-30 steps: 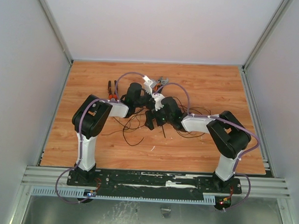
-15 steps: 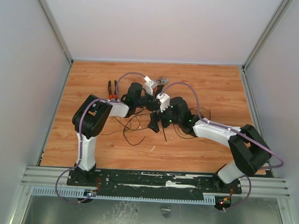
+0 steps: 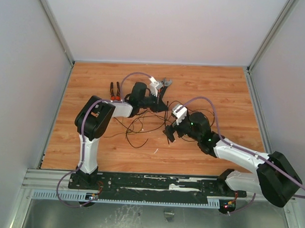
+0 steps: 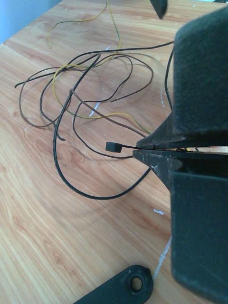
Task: Zip-tie the wires
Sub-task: Tie the cable at the center of the board.
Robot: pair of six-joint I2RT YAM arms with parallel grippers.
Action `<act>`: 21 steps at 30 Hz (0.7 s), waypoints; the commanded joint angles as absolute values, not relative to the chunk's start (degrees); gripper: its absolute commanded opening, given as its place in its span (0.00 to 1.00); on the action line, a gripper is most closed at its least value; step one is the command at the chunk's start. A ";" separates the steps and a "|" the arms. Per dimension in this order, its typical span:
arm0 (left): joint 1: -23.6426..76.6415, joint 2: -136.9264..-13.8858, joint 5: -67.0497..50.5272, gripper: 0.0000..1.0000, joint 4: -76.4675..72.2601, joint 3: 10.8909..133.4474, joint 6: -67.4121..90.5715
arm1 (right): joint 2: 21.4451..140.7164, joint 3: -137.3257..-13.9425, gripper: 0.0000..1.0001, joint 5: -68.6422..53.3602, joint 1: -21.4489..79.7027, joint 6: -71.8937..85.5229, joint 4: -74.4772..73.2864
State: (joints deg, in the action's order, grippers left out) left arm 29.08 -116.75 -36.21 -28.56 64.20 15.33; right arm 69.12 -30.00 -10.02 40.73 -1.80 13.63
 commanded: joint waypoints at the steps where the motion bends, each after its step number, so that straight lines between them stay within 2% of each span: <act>1: 29.58 -117.77 -38.85 0.00 -26.57 66.71 13.62 | 65.86 -27.21 0.99 -5.35 40.68 -13.67 23.62; 9: 29.53 -118.09 -39.95 0.00 -24.16 68.25 12.77 | 70.32 -26.43 0.99 -4.26 41.78 -24.49 21.27; 21: 29.53 -120.33 -44.29 0.00 -18.86 71.44 10.17 | 76.13 -21.83 0.99 3.68 44.97 -35.31 29.10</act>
State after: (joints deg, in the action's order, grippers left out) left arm 29.08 -118.85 -41.32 -22.17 68.86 12.62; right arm 75.53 -23.33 -0.45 44.47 -29.71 22.61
